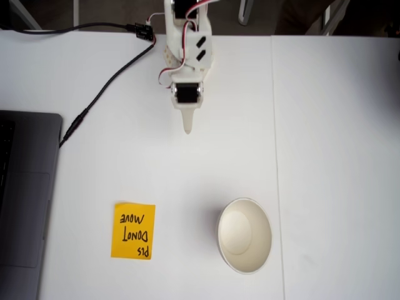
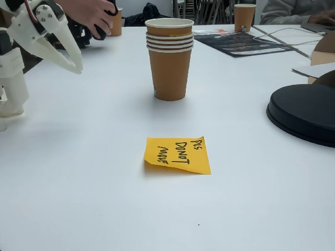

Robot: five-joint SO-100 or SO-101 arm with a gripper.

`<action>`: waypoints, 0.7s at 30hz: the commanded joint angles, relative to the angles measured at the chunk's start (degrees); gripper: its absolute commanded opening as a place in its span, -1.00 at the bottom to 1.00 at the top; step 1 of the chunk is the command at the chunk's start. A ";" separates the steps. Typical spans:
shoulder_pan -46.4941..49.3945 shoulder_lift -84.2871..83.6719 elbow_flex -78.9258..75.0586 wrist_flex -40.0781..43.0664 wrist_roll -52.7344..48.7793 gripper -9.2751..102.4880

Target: Pickup cup and make a pile of cup.

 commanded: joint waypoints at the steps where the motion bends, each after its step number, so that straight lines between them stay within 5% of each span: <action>1: -0.79 2.37 0.70 -1.32 -0.44 -0.96; 21: -0.79 5.45 7.47 -1.05 0.09 -0.96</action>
